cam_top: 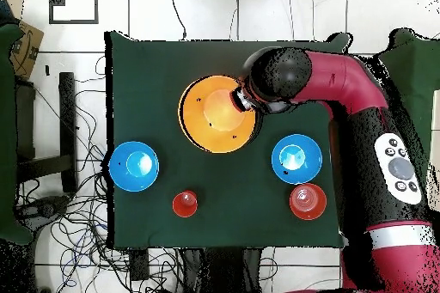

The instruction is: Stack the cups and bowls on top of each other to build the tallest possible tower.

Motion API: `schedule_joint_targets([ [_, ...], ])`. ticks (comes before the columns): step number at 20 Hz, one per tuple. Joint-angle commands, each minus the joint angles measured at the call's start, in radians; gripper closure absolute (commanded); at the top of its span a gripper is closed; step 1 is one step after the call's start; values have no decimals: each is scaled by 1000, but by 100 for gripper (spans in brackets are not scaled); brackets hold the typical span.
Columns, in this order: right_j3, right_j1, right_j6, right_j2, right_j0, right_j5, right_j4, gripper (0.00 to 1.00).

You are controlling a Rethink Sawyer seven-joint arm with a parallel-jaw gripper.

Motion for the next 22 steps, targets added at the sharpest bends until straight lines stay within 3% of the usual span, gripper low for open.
schedule_joint_targets([
  [1, -12, 68, -29, -15, 36, 96, -28, 100],
  [22, 18, 79, -23, -23, 25, -16, -63, 100],
])
